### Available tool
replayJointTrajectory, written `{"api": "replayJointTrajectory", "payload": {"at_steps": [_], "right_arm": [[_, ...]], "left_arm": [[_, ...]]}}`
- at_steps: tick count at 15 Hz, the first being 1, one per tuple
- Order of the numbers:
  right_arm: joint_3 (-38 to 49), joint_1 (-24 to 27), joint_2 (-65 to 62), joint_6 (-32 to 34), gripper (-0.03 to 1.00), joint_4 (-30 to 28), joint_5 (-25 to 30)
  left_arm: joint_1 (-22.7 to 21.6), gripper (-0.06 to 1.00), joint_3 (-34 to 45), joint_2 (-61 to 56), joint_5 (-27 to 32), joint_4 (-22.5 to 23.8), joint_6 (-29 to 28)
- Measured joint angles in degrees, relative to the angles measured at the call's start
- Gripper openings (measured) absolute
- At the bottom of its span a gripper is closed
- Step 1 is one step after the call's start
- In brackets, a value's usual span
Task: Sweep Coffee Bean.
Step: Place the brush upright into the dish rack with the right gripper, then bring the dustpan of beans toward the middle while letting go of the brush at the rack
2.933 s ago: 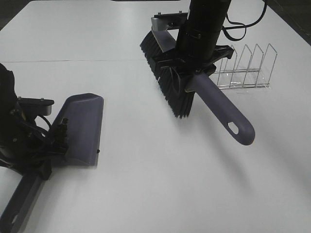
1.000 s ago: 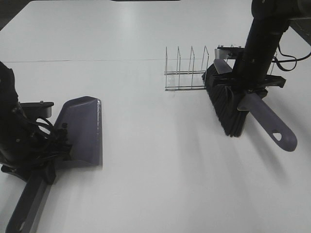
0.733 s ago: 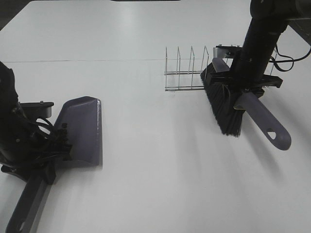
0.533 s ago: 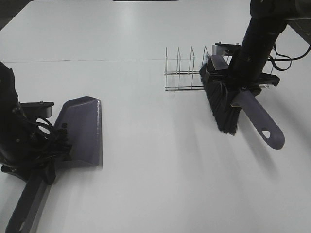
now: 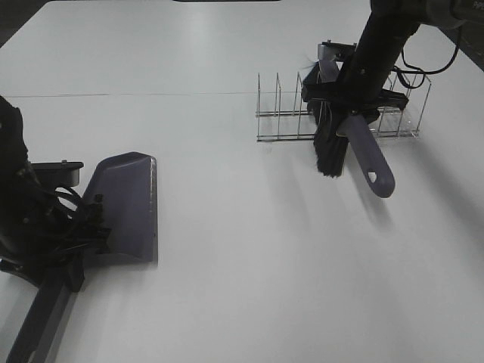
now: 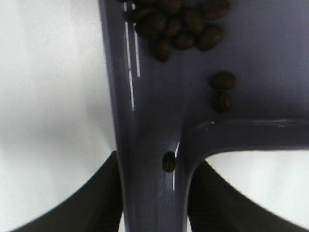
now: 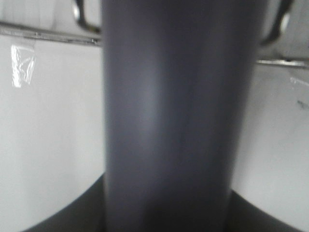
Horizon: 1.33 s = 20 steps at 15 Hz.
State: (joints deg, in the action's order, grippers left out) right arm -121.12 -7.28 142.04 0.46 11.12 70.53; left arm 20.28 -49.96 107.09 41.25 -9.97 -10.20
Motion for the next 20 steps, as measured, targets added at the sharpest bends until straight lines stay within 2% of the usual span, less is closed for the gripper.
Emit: {"api": "replayJointTrajectory", "payload": {"at_steps": [5, 8, 10, 15, 20], "right_arm": [[-3.38, 0.0, 1.43, 0.46, 0.3, 0.17, 0.0], [-3.72, 0.0, 1.26, 0.46, 0.55, 2.46, -0.06], [-4.76, 0.0, 0.69, 0.46, 0.61, 2.58, -0.06], [-6.19, 0.0, -2.12, 0.57, 0.63, 2.58, -0.52], [-6.19, 0.0, -4.81, 1.55, 0.63, 1.55, -0.52]], "left_arm": [[0.0, 0.34, 0.0, 0.0, 0.17, 0.0, 0.0], [0.0, 0.34, 0.0, 0.0, 0.17, -0.17, -0.11], [0.0, 0.34, 0.0, 0.0, 0.17, -0.17, -0.11], [0.0, 0.34, 0.0, 0.0, 0.17, -0.57, -0.11], [0.0, 0.34, -2.52, 0.0, 0.97, -4.01, -0.34]]}}
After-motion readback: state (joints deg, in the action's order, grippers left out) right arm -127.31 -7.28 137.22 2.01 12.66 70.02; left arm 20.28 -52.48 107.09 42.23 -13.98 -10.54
